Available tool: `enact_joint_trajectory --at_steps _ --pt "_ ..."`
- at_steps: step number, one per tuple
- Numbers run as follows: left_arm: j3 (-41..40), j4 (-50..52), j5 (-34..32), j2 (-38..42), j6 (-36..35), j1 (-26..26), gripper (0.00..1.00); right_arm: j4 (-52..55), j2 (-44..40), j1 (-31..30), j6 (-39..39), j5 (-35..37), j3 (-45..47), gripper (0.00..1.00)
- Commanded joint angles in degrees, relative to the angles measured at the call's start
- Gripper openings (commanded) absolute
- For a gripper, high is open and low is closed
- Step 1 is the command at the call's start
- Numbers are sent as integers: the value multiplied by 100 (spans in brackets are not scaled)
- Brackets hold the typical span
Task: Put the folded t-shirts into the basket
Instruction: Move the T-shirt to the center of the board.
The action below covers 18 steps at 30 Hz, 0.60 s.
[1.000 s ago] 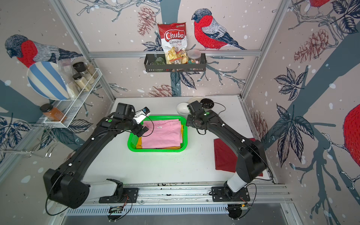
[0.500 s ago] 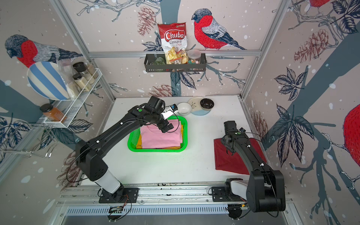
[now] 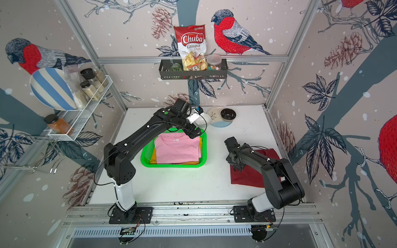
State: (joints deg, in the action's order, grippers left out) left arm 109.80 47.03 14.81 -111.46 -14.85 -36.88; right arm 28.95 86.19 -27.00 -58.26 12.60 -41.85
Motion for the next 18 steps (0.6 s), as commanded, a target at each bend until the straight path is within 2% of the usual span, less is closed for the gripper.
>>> enact_joint_trajectory --at_steps 1,3,4,6,8,9,10,11,14,16,18 --pt "375 115 171 -327 9 -148 96 -187 -79 -399 -735 -1315 132 32" --pt "669 187 151 -603 -22 -251 95 -44 -401 -542 -905 -1272 50 34" --pt "872 229 172 -733 -34 -299 95 153 -616 -551 -940 -1187 -16 39" --pt "1154 296 178 -962 -44 -394 95 682 -1067 -395 -913 -854 -195 55" --pt "1339 311 177 -1138 -54 -479 95 1211 -1549 -36 -596 -344 -383 66" --pt "1384 278 188 -1211 -45 -511 95 1492 -1725 263 -380 -96 -495 76" --pt "1406 222 189 -1267 -19 -546 95 1745 -1933 542 -184 172 -628 96" --pt "1431 174 206 -1320 16 -586 95 1878 -2083 817 147 391 -742 99" --pt "1555 130 241 -1519 54 -729 95 2008 -2401 1441 823 970 -1045 100" --pt "1651 167 212 -1669 -19 -865 95 2124 -2478 1868 840 1089 -1167 100" --pt "1759 232 208 -1850 -170 -1001 95 2160 -2462 2674 737 745 -1230 100"
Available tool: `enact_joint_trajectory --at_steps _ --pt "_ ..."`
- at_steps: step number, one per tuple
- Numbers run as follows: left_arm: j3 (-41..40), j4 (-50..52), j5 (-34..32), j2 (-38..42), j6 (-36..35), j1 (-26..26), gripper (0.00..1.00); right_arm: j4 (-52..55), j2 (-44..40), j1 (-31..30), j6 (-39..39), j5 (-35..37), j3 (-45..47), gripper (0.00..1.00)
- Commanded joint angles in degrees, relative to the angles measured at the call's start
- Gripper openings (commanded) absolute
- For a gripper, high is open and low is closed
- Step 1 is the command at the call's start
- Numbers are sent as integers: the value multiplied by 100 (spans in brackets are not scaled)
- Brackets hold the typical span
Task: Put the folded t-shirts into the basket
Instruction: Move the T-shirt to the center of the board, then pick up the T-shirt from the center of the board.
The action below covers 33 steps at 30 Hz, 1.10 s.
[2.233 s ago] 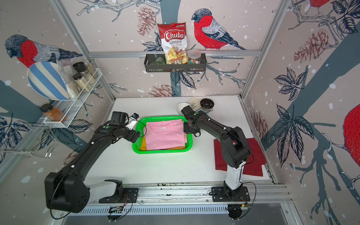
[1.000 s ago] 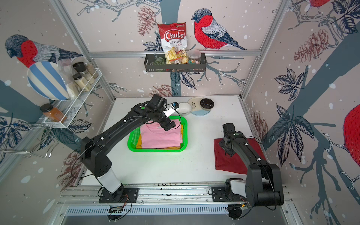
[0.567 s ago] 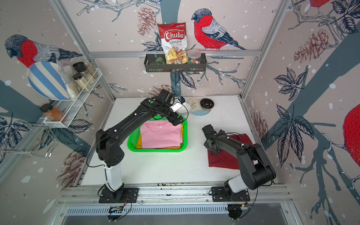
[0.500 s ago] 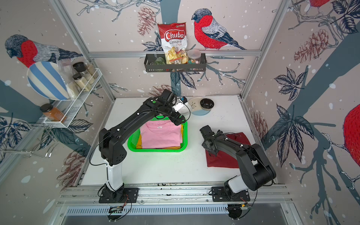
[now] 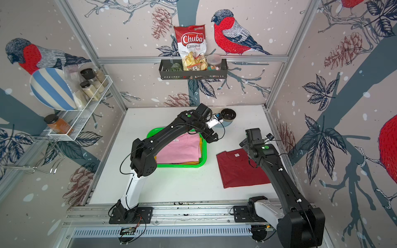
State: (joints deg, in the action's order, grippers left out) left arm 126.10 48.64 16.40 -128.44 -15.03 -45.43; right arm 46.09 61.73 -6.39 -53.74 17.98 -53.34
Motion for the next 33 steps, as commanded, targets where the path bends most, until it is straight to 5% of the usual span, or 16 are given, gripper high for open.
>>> enact_joint_trajectory --at_steps 1,8,16,25,33 --pt "196 112 58 -242 -249 -213 95 336 1 991 293 -146 -57 99" --pt "681 343 -50 -1034 -621 -457 95 381 1336 1907 -293 -588 -540 98" --pt "1687 1297 -173 -2156 -632 -467 95 1079 3371 1731 -410 -665 -1941 100" --pt "1690 1591 152 -2563 -336 -467 95 1683 4668 1360 -923 -547 -3059 100" --pt "1735 1787 456 -2749 -217 -474 80 1883 5329 1356 -1110 -714 -3311 100"
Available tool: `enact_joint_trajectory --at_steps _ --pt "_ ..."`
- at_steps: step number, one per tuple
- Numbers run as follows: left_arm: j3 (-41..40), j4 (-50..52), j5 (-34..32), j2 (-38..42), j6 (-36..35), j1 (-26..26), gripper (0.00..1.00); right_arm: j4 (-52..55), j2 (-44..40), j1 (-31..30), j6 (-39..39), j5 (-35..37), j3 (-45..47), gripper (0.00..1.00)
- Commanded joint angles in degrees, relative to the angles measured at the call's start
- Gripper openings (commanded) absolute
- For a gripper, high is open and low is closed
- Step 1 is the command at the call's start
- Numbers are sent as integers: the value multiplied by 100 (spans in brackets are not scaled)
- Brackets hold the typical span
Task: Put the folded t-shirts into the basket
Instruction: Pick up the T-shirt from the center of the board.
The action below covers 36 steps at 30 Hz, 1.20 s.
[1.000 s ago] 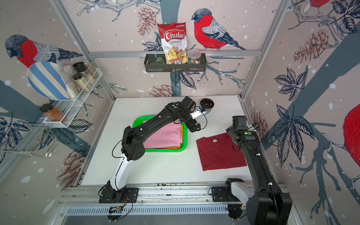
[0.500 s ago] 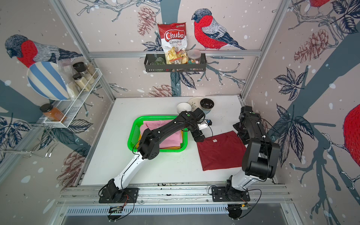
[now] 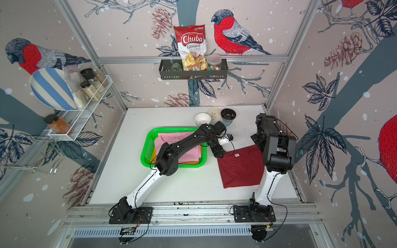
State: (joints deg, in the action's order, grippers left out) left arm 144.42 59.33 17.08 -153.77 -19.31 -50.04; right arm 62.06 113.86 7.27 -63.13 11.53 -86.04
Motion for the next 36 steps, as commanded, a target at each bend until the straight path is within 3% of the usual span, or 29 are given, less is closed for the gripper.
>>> enact_joint_trajectory --at_steps 1,10,17,30,32,36 --pt "-89 739 429 -241 243 -14 78 266 172 -30 -184 -107 -47 100" --pt "-39 1101 861 -146 154 -13 81 555 433 -111 -356 -119 -509 100" --pt "-55 1525 723 -130 -65 -12 83 722 533 -115 -472 -460 -863 100" --pt "-171 1543 428 -347 170 -19 69 290 1057 -216 -741 -573 -409 96" --pt "-194 1512 396 -379 155 -23 67 191 1038 -214 -763 -488 -285 90" --pt "-264 1508 314 -451 94 -86 65 -53 1035 -153 -788 -579 -11 67"
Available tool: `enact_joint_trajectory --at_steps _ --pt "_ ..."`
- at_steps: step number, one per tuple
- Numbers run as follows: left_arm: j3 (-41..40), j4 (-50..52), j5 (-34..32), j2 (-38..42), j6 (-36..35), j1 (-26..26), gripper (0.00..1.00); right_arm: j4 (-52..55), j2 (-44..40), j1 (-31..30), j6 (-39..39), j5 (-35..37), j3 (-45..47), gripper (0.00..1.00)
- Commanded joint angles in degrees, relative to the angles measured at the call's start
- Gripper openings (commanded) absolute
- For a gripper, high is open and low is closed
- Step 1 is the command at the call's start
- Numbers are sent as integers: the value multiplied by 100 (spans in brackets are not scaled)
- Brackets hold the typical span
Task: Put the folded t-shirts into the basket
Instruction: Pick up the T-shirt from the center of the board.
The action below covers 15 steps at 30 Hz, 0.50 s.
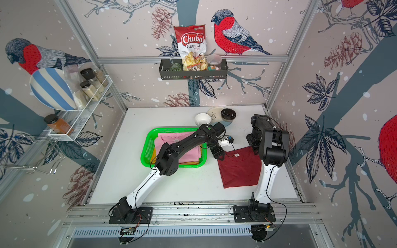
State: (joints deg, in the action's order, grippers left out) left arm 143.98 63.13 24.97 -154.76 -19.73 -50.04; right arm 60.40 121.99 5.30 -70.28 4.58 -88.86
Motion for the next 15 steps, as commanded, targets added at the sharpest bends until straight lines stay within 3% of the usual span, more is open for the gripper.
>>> enact_joint_trajectory --at_steps 1,10,15 --pt "-249 1126 -483 -367 115 -97 64 71 227 56 -58 83 319 61" --pt "-290 1157 -349 -411 -171 -111 48 35 -209 123 123 -52 374 18" --pt "-277 1213 -266 -463 -283 -120 36 57 -574 129 288 -238 401 7"
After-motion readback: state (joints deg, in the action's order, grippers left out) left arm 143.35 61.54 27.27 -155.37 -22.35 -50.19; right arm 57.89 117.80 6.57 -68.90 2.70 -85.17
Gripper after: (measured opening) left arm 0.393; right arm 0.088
